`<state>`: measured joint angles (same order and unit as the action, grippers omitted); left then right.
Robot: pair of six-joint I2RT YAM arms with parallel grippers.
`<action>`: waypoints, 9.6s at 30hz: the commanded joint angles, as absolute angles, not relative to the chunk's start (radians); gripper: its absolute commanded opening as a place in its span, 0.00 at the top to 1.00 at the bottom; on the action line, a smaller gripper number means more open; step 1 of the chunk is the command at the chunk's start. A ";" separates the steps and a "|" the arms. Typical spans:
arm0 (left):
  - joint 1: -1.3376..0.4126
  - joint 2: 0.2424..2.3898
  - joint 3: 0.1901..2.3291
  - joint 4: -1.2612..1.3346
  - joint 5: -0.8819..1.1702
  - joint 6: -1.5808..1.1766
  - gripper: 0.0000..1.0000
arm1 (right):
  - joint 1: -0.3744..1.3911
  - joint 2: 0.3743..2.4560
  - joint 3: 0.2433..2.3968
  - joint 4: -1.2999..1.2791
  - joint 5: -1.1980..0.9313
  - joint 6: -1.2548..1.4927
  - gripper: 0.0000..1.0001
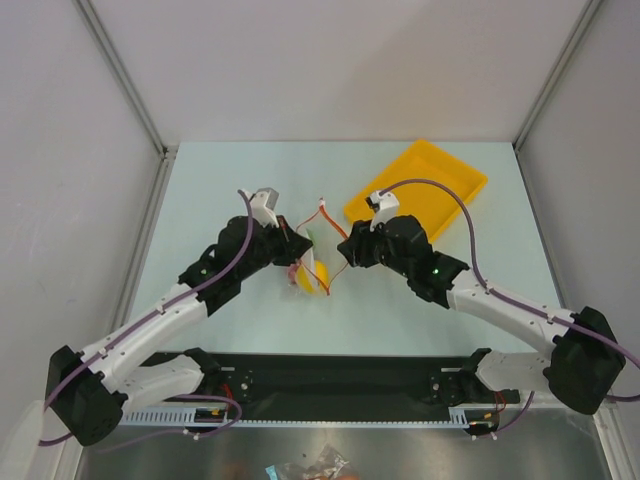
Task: Place the food in the zip-top bag and seal the zipper
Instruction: Adjust the zipper food storage bag at the center of the board, then zip the zipper food storage bag at the center of the board, then place the zipper food storage bag at the center of the board, then reset both arms
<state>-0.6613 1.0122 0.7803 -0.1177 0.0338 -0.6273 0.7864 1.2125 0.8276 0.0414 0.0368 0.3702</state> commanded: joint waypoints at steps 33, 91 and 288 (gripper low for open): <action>-0.741 0.904 0.779 -0.035 0.160 -0.512 0.28 | 0.936 1.000 0.739 0.250 -0.018 0.255 1.00; -0.742 0.948 0.784 -0.015 0.302 -0.448 1.00 | 0.628 0.819 0.594 0.412 -0.470 0.187 0.31; -0.939 0.822 0.592 -0.066 -0.856 -0.703 0.00 | 0.463 0.614 0.575 -0.129 0.815 0.839 0.00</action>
<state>-0.9459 0.8158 0.5461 -0.1261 -0.9173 -0.7464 0.4652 0.6094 0.5354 -0.1425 0.7780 0.8192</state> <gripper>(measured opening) 0.996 0.994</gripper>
